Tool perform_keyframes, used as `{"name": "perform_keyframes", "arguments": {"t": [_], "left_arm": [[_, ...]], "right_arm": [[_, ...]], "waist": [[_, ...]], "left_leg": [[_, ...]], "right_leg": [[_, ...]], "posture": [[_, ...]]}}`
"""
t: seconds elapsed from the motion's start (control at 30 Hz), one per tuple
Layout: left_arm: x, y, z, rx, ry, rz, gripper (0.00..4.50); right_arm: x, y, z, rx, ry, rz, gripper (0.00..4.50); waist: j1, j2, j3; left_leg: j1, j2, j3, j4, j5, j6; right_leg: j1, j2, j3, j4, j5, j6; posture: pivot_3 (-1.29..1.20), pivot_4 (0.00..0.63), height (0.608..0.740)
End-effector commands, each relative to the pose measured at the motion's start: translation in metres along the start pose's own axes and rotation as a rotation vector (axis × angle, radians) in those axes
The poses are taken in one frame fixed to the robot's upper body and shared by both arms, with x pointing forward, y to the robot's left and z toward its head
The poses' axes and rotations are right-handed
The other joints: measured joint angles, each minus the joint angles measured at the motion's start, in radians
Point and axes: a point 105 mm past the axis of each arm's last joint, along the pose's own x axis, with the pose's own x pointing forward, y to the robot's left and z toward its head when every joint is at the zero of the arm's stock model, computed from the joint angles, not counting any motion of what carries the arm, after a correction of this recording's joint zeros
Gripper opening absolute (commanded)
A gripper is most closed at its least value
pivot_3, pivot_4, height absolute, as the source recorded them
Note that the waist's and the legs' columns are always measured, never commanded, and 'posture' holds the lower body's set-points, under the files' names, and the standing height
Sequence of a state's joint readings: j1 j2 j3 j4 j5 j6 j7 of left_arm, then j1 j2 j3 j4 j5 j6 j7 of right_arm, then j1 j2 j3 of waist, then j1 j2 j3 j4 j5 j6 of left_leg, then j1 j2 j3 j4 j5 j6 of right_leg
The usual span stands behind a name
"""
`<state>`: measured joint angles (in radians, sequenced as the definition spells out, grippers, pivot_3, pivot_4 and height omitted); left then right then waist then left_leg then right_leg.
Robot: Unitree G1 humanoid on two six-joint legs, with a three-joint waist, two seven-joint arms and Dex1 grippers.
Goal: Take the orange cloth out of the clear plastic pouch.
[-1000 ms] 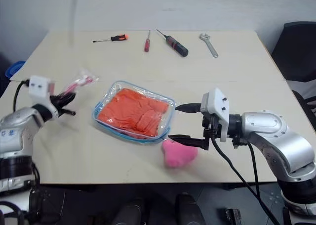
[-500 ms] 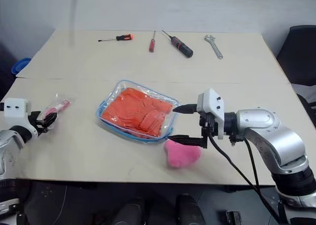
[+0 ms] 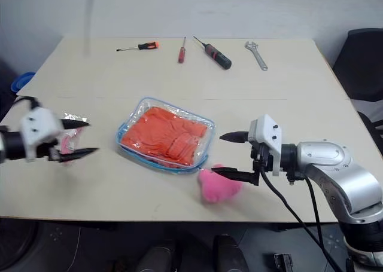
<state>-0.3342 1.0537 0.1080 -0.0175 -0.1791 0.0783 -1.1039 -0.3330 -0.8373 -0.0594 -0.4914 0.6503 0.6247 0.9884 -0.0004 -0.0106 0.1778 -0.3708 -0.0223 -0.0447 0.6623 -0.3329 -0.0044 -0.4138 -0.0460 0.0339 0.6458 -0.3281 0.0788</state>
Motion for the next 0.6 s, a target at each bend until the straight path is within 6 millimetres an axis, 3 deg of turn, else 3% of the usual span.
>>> {"name": "perform_keyframes", "arguments": {"t": [0.03,0.17,0.27,0.5,0.6], "left_arm": [[0.022,-0.002,-0.006,0.143,0.033,-0.086,3.63],[0.053,0.006,-0.006,0.217,0.012,-0.106,3.63],[0.06,0.01,-0.008,0.236,0.006,-0.109,3.04],[0.071,0.004,0.003,0.099,-0.062,-0.121,0.94],[0.087,-0.011,0.028,-0.013,-0.12,-0.097,0.02]], "right_arm": [[-0.004,0.003,0.013,-0.051,-0.017,-0.015,4.5],[-0.008,0.008,0.013,-0.05,-0.009,-0.04,4.5],[-0.011,0.01,0.013,-0.045,-0.004,-0.06,4.5],[-0.017,0.015,0.01,-0.032,0.009,-0.104,4.5],[-0.019,0.017,0.009,-0.027,0.013,-0.114,4.5]], "waist": [[-0.004,0.0,0.0],[0.0,0.0,0.0],[-0.003,0.0,0.0],[0.0,0.0,0.0],[0.002,0.0,0.0]], "left_leg": [[-0.001,0.0,0.0,0.0,0.0,0.0],[-0.002,0.001,0.001,0.002,0.001,-0.001],[-0.004,0.0,0.002,0.004,0.001,-0.001],[-0.004,0.0,0.002,0.006,0.0,0.002],[-0.004,0.0,0.002,0.006,0.0,0.002]], "right_leg": [[-0.001,0.001,0.0,0.0,0.0,0.0],[-0.002,0.003,0.001,0.001,0.0,0.0],[-0.003,0.003,0.001,0.006,0.0,0.001],[-0.003,0.002,0.001,0.008,0.0,0.001],[-0.003,0.002,0.001,0.009,0.0,0.001]], "posture": [[0.0,0.15,0.74],[0.0,0.15,0.74],[0.0,0.15,0.74],[0.0,0.15,0.74],[0.0,0.15,0.74]]}}
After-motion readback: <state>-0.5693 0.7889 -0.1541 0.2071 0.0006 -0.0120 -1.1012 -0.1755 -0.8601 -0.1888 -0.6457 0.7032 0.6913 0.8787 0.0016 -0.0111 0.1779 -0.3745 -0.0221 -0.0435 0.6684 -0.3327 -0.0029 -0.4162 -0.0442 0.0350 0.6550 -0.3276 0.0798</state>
